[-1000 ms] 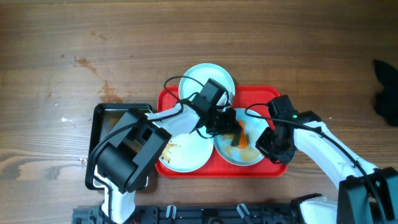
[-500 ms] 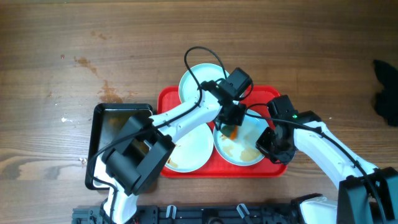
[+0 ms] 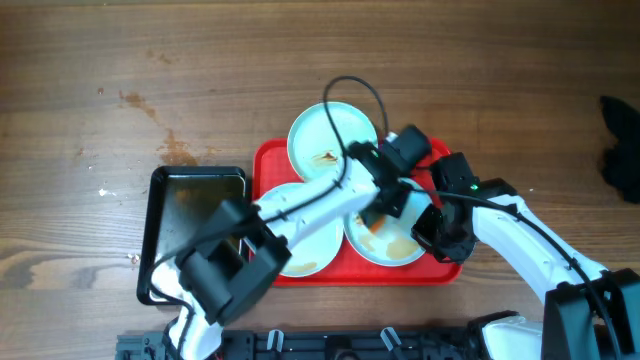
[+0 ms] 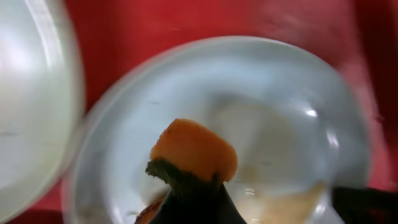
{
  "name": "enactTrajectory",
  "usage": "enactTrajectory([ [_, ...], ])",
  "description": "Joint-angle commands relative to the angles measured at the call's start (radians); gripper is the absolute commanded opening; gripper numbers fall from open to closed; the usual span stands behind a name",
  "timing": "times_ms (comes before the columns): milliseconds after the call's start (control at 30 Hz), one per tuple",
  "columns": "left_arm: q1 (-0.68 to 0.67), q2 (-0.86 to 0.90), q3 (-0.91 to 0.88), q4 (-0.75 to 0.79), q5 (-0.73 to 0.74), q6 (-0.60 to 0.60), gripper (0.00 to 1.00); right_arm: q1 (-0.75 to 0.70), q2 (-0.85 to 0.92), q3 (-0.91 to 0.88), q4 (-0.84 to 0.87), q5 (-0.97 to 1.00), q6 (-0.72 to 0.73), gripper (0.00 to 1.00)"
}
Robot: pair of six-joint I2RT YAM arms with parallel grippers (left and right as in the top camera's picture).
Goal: Clean dirty plates on tray and stack at the side
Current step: 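Hold the plate with the right gripper and scrub it with the sponge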
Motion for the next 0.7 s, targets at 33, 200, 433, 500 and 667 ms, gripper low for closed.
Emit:
enactTrajectory([
  [33, -0.092, 0.021, 0.015, 0.047, 0.04, -0.067, 0.04, -0.005, 0.009, -0.013, 0.007, 0.059, 0.016, 0.04],
  [200, -0.09, 0.088, 0.015, 0.073, 0.08, -0.116, 0.04, -0.005, 0.009, -0.013, 0.008, 0.049, 0.011, 0.04],
  [433, 0.016, 0.159, 0.015, 0.005, 0.029, -0.111, 0.04, -0.005, 0.009, -0.013, 0.004, 0.048, -0.003, 0.04],
  [500, 0.056, 0.16, 0.015, -0.033, -0.052, -0.111, 0.04, -0.005, 0.009, -0.013, 0.005, 0.048, -0.003, 0.04],
  [667, 0.145, 0.16, 0.015, -0.119, -0.107, -0.119, 0.04, -0.005, 0.009, -0.013, 0.004, 0.049, 0.0, 0.04],
])
